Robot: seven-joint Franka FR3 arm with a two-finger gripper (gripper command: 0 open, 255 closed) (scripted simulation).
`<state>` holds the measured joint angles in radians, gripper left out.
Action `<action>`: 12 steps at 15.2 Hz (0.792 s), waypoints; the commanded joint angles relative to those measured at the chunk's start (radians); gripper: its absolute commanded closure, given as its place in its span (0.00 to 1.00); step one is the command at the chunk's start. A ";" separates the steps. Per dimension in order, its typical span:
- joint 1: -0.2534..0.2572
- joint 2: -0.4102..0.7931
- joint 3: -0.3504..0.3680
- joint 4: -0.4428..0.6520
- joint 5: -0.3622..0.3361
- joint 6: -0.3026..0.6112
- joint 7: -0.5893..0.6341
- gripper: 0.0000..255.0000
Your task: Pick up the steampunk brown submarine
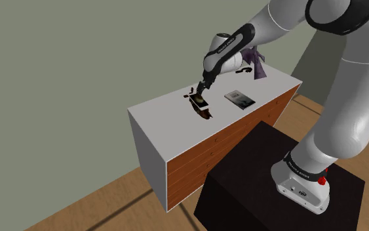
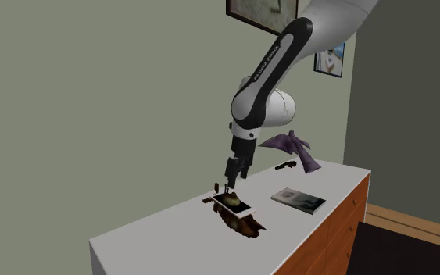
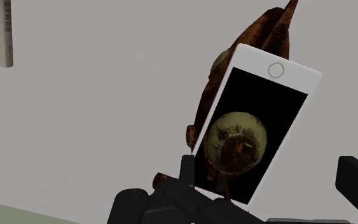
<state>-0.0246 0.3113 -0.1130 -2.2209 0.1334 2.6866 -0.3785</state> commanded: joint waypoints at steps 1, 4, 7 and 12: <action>-0.011 0.084 0.008 0.062 0.012 0.021 -0.019 0.00; -0.019 0.129 0.017 0.081 0.021 0.047 -0.029 0.00; -0.025 0.164 0.025 0.086 0.029 0.077 -0.036 0.00; -0.029 0.193 0.031 0.091 0.036 0.101 -0.041 1.00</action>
<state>-0.0537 0.5025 -0.0819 -2.1305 0.1691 2.7869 -0.4195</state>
